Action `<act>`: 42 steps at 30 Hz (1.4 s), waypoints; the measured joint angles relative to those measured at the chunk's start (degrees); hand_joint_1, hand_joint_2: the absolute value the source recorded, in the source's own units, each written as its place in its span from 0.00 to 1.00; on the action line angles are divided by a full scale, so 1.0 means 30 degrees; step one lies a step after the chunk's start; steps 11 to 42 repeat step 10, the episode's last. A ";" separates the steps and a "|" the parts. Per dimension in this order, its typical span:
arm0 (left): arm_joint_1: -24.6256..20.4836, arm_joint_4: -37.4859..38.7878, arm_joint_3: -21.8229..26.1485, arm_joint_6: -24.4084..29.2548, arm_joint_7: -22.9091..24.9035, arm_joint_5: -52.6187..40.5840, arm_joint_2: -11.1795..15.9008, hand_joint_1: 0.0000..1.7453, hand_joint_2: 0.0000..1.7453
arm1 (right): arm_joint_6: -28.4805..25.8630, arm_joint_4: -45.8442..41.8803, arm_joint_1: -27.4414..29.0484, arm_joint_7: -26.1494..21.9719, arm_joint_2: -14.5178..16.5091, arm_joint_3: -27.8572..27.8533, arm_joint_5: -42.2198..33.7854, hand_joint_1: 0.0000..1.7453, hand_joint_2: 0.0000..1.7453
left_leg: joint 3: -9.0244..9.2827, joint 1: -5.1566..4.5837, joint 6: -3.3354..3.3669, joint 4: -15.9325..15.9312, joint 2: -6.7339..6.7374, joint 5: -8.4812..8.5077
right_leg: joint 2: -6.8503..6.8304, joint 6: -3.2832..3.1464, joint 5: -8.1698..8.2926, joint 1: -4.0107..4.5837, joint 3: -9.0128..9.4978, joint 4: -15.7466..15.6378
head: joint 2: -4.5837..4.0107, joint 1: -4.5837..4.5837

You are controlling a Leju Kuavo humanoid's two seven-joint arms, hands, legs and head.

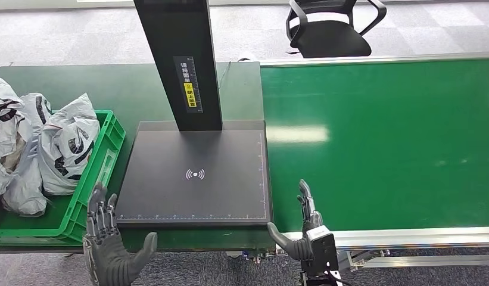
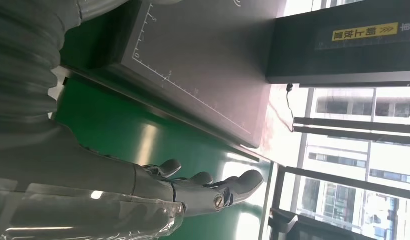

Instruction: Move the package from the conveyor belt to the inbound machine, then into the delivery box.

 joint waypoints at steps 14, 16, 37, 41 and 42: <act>0.0364 0.0624 -0.0017 -0.0785 0.0884 -0.1737 -0.0725 0.00 1.00 | -0.0217 -0.0302 0.0434 0.0175 -0.0027 0.0022 0.0033 0.00 1.00 | 0.0010 -0.0001 0.0001 -0.0001 -0.0001 -0.0003 | -0.0001 0.0000 -0.0007 -0.0001 0.0023 -0.0001 | 0.0000 0.0004; 0.0364 0.0624 -0.0017 -0.0785 0.0884 -0.1737 -0.0725 0.00 1.00 | -0.0217 -0.0302 0.0434 0.0175 -0.0027 0.0022 0.0033 0.00 1.00 | 0.0010 -0.0001 0.0001 -0.0001 -0.0001 -0.0003 | -0.0001 0.0000 -0.0007 -0.0001 0.0023 -0.0001 | 0.0000 0.0004; 0.0364 0.0624 -0.0017 -0.0785 0.0884 -0.1737 -0.0725 0.00 1.00 | -0.0217 -0.0302 0.0434 0.0175 -0.0027 0.0022 0.0033 0.00 1.00 | 0.0010 -0.0001 0.0001 -0.0001 -0.0001 -0.0003 | -0.0001 0.0000 -0.0007 -0.0001 0.0023 -0.0001 | 0.0000 0.0004; 0.0364 0.0624 -0.0017 -0.0785 0.0884 -0.1737 -0.0725 0.00 1.00 | -0.0217 -0.0302 0.0434 0.0175 -0.0027 0.0022 0.0033 0.00 1.00 | 0.0010 -0.0001 0.0001 -0.0001 -0.0001 -0.0003 | -0.0001 0.0000 -0.0007 -0.0001 0.0023 -0.0001 | 0.0000 0.0004; 0.0364 0.0624 -0.0017 -0.0785 0.0884 -0.1737 -0.0725 0.00 1.00 | -0.0217 -0.0302 0.0434 0.0175 -0.0027 0.0022 0.0033 0.00 1.00 | 0.0010 -0.0001 0.0001 -0.0001 -0.0001 -0.0003 | -0.0001 0.0000 -0.0007 -0.0001 0.0023 -0.0001 | 0.0000 0.0004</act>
